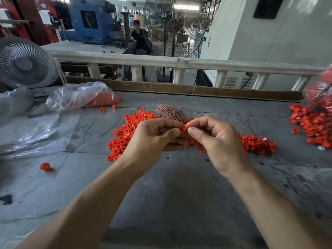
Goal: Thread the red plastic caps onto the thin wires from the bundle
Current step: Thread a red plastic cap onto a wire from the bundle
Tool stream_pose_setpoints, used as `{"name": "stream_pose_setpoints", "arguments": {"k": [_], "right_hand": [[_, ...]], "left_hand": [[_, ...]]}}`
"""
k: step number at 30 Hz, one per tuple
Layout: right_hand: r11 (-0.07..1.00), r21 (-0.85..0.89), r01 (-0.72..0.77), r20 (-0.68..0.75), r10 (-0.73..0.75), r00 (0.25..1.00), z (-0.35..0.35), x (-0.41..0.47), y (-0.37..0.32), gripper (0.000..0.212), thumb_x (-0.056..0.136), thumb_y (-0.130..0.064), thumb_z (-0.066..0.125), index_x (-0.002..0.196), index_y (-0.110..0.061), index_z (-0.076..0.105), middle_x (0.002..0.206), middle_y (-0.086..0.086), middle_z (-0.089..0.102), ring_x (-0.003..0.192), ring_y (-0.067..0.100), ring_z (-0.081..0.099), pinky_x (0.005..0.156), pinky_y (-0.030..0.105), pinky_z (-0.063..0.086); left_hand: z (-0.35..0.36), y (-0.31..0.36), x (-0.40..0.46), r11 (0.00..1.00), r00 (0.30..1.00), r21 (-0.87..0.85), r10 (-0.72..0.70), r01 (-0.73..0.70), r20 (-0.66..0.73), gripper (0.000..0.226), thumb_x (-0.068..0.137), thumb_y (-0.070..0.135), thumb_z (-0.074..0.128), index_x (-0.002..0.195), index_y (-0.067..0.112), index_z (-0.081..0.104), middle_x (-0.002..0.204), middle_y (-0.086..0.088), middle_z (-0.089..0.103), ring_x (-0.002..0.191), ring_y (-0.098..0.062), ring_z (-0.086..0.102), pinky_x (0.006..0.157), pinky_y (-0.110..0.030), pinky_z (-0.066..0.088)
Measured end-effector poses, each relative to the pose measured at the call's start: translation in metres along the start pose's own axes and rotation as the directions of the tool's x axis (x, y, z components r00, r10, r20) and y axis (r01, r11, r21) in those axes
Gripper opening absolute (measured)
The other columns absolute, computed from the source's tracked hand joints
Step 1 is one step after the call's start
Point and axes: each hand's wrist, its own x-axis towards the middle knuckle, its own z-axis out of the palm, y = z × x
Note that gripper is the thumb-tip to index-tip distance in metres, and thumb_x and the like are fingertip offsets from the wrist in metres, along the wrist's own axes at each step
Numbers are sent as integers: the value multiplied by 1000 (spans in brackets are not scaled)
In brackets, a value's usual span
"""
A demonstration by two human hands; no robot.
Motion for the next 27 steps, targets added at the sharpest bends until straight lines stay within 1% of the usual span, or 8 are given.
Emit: {"name": "stream_pose_setpoints", "arguments": {"k": [3, 5, 7, 12, 16, 19, 23, 27], "right_hand": [[999, -33, -2, -5, 2, 1000, 1, -1, 1, 6, 85, -25, 73, 90, -26, 76, 81, -10, 75, 73, 0, 65, 69, 17, 48], [998, -64, 8, -5, -9, 1000, 1, -1, 1, 6, 85, -28, 74, 91, -27, 76, 81, -12, 75, 72, -1, 65, 68, 14, 47], [995, -94, 32, -6, -32, 999, 0, -1, 0, 4, 87, -25, 75, 91, -28, 76, 80, -14, 74, 70, -2, 64, 67, 12, 47], [963, -232, 138, -40, -151, 988, 1, -5, -5, 13, 90, -16, 77, 90, -29, 76, 80, -17, 72, 73, 1, 65, 67, 10, 45], [886, -381, 263, 11, -280, 960, 2, -4, -9, 9, 86, -9, 80, 92, -17, 78, 89, -11, 70, 91, 11, 67, 82, 19, 49], [862, -405, 305, 38, -317, 948, 2, -3, -10, 10, 84, -5, 81, 90, -13, 80, 91, -5, 71, 92, 10, 66, 83, 18, 49], [831, -427, 355, 64, -364, 929, 2, -4, -11, 11, 83, -3, 82, 90, -12, 80, 91, -3, 72, 90, 8, 67, 82, 15, 49], [823, -446, 352, 68, -361, 930, 3, -4, -10, 11, 82, -3, 82, 89, -12, 81, 90, -3, 72, 88, 8, 66, 79, 13, 48]], "left_hand": [[0, 0, 0, 1000, 1000, -4, -3, 3, -7, 18, 98, -3, 58, 112, -4, 69, 95, -23, 76, 92, -31, 76, 82, -35, 63], [-1, 0, 1, 1000, 1000, 0, -3, 3, -6, 18, 98, -3, 58, 113, -4, 69, 96, -23, 76, 93, -32, 76, 83, -36, 63], [-1, -1, 1, 1000, 1000, 11, 0, 0, -2, 18, 98, -3, 59, 112, -3, 69, 96, -22, 77, 93, -31, 76, 83, -37, 63], [-1, -3, 2, 999, 1000, 37, 9, -10, 7, 17, 98, -2, 59, 111, 0, 70, 96, -21, 77, 93, -32, 76, 82, -35, 63], [-1, -4, 2, 998, 1000, 64, 20, -21, 13, 16, 98, -2, 59, 109, 2, 70, 94, -19, 78, 91, -30, 77, 79, -32, 63], [-2, -5, 2, 995, 1000, 97, 25, -26, 12, 17, 98, -1, 60, 111, 2, 71, 93, -17, 78, 91, -29, 77, 78, -30, 63], [-2, -7, 2, 994, 999, 107, 27, -29, 16, 17, 99, -2, 59, 110, 2, 72, 92, -15, 79, 89, -27, 77, 78, -31, 63], [-2, -7, 2, 992, 999, 123, 31, -34, 22, 17, 99, -2, 59, 108, 5, 72, 90, -13, 79, 88, -25, 78, 75, -28, 63]]}}
